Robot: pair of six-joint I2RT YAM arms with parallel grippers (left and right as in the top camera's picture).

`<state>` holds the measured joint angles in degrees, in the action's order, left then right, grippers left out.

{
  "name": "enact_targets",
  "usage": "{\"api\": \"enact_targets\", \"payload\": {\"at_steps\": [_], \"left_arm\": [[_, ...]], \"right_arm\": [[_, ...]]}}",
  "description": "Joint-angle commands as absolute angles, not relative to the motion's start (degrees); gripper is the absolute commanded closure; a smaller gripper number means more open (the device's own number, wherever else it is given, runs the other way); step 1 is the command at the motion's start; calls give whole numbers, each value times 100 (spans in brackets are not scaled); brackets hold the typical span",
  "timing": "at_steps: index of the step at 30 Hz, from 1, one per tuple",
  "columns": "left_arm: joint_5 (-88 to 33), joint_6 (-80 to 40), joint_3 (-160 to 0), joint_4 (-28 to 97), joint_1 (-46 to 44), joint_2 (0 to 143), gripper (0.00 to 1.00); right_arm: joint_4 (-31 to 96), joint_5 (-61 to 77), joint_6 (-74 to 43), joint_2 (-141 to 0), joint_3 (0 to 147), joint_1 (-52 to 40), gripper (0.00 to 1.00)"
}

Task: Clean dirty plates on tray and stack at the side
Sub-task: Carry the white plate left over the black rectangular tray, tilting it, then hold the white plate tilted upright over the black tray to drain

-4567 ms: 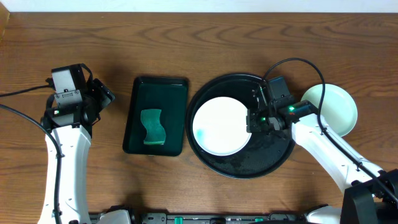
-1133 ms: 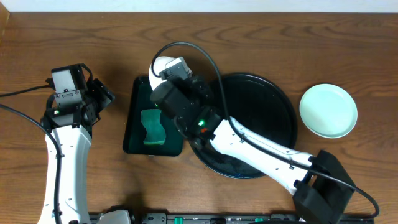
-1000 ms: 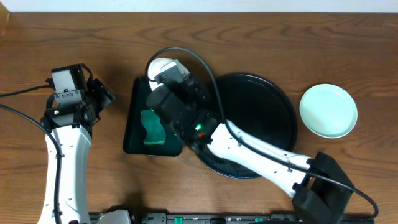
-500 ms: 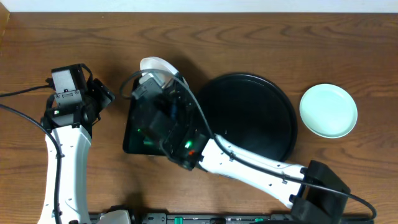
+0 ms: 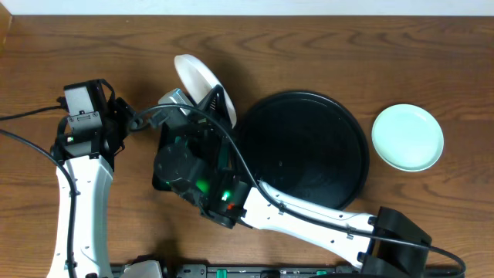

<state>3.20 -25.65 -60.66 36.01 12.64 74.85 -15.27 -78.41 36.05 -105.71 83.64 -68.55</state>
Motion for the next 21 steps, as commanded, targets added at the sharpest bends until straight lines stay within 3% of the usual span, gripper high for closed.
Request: {"api": "enact_targets", "payload": {"at_steps": [1, 21], "left_arm": [[392, -2569, -6158, 3621, 1284, 7485, 19], [392, -2571, -6158, 3621, 1284, 7485, 19]], "right_arm": [[-1745, -8119, 4215, -10608, 8475, -6967, 99], [-2233, -8058, 5022, -10608, 8475, -7094, 99]]}}
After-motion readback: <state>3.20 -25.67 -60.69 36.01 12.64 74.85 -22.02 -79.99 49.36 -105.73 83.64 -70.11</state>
